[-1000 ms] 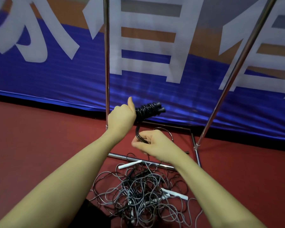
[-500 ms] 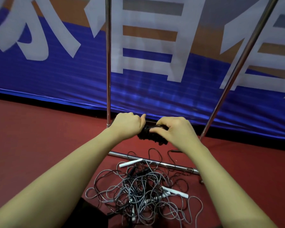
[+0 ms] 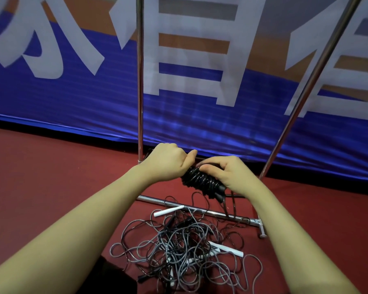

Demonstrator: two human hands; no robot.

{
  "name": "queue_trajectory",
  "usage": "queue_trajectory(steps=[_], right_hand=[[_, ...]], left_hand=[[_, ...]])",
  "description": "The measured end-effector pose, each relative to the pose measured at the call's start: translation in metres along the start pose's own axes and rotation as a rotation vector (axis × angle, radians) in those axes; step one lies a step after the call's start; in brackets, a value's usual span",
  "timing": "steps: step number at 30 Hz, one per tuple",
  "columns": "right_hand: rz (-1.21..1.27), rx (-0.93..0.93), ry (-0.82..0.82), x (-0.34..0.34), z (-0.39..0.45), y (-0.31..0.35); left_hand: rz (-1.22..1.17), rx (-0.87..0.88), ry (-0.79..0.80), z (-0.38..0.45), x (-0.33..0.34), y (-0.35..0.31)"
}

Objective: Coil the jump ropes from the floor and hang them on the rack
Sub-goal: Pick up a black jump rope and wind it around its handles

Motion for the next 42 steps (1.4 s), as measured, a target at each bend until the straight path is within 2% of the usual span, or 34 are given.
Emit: queue_trajectory(steps=[2, 4, 7, 9, 12, 15, 18, 22, 25, 31, 37, 42], right_hand=[[0.089, 0.062, 0.122, 0.003, -0.003, -0.002], [0.203, 0.074, 0.115, 0.006, -0.005, -0.001], [0.314, 0.071, -0.026, 0.008, -0.005, 0.006], [0.315, 0.037, -0.141, 0.009, -0.002, 0.010], [0.324, 0.015, -0.430, 0.003, 0.004, 0.004], [0.342, -0.011, -0.608, -0.005, 0.005, -0.001], [0.370, -0.018, -0.625, -0.001, 0.005, 0.002], [0.508, 0.106, -0.701, 0.005, 0.009, 0.001], [0.583, 0.137, -0.683, 0.004, 0.010, 0.000], [0.521, 0.124, -0.561, 0.002, 0.008, -0.003], [0.377, -0.027, -0.341, -0.009, 0.009, -0.005], [0.256, -0.005, -0.337, -0.015, 0.008, -0.014]], left_hand=[[-0.053, -0.003, -0.036, -0.001, 0.000, 0.000], [-0.102, -0.042, -0.076, -0.001, -0.001, 0.000], [-0.215, -0.107, -0.221, 0.001, -0.004, 0.001], [-0.413, -0.149, -0.362, 0.005, -0.008, 0.001], [-0.682, -0.326, -0.492, 0.009, -0.013, 0.003], [-0.838, -0.431, -0.341, 0.010, -0.006, -0.003], [-0.893, -0.379, -0.202, 0.010, 0.002, -0.023], [-0.908, -0.328, -0.168, 0.010, 0.002, -0.039], [-0.865, -0.300, -0.144, 0.008, 0.001, -0.043], [-0.795, -0.283, -0.100, 0.011, 0.004, -0.034], [-0.887, -0.268, -0.051, 0.009, 0.006, -0.024], [-0.976, -0.246, -0.015, 0.008, 0.007, -0.020]])
Point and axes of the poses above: each hand's wrist, its own z-axis towards the middle knuckle, its own x-axis out of the palm, y = z × x, the point moved 2 cm from there along z, towards the middle knuckle, and after that the axes turned 3 degrees about y, right-handed, at the moved point
